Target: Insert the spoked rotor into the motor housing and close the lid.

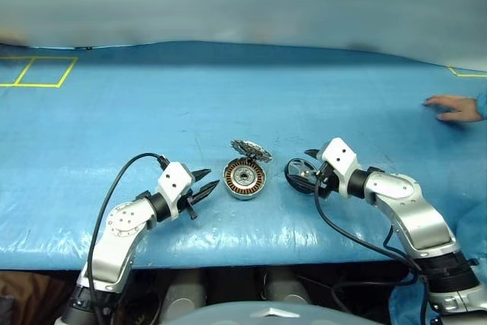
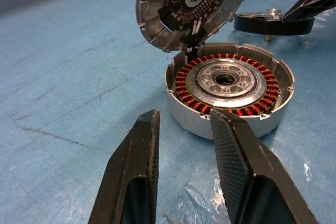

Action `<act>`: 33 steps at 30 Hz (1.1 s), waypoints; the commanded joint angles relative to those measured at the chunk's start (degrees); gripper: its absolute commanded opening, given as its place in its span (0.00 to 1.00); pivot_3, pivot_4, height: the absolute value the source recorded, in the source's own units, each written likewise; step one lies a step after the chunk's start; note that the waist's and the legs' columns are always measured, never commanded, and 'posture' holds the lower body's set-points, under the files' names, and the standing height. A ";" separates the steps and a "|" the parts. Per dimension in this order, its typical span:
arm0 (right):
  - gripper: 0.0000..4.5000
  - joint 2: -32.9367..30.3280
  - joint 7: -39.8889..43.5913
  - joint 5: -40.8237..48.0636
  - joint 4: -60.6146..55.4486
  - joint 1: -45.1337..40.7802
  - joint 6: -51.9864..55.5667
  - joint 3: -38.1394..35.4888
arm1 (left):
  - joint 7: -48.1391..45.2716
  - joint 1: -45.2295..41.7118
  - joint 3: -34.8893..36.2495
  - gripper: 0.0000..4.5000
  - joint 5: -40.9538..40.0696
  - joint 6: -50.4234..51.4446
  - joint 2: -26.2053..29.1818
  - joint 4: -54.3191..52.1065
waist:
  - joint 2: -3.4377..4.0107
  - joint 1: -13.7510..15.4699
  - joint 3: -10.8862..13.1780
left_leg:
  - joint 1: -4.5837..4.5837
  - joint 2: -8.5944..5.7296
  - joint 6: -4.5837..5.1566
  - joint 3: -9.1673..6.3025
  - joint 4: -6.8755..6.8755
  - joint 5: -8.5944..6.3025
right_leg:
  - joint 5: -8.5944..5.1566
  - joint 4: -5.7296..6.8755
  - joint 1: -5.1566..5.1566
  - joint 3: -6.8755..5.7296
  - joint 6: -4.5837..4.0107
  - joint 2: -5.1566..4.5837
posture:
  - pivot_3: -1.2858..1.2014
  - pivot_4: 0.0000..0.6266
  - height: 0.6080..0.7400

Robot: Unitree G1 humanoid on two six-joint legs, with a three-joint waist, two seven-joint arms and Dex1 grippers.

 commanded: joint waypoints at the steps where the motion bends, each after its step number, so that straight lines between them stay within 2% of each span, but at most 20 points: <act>1: 0.92 -0.50 -0.69 0.06 -0.79 -0.32 1.17 -2.07 | -0.35 0.84 -0.35 0.35 -1.83 0.80 0.09 -2.23 | 0.00 -0.05 0.00 | 0.00 0.00 0.00 0.00 0.00 0.00 | 0.00 0.00 0.01 0.00 0.00 0.00 | 0.52 0.24 1.00; 23: 0.92 -2.46 -2.01 -2.13 -5.77 2.87 0.84 -3.16 | 1.20 1.13 -1.48 0.35 -0.36 -0.40 0.14 -0.63 | 0.00 -0.09 0.00 | 0.00 0.01 0.00 0.00 -0.01 0.00 | -0.01 -0.02 -0.01 0.01 0.00 -0.01 | 0.52 0.24 1.00; 31: 0.92 -3.36 -1.19 -3.52 -7.26 3.43 1.52 -1.45 | 1.59 1.28 -1.46 0.35 -0.04 -0.72 0.31 -0.52 | 0.00 -0.04 0.00 | -0.02 0.00 0.00 0.00 -0.02 0.00 | -0.01 -0.04 -0.03 0.01 -0.01 -0.01 | 0.52 0.24 1.00; 33: 0.83 -3.50 -1.08 -3.85 -7.57 3.66 1.57 -1.10 | 1.56 1.36 -1.50 0.36 -0.09 -0.73 0.28 -0.50 | 0.00 -0.04 0.00 | -0.01 0.01 0.00 -0.01 -0.02 0.00 | -0.01 -0.03 -0.03 0.01 -0.01 -0.01 | 0.52 0.24 1.00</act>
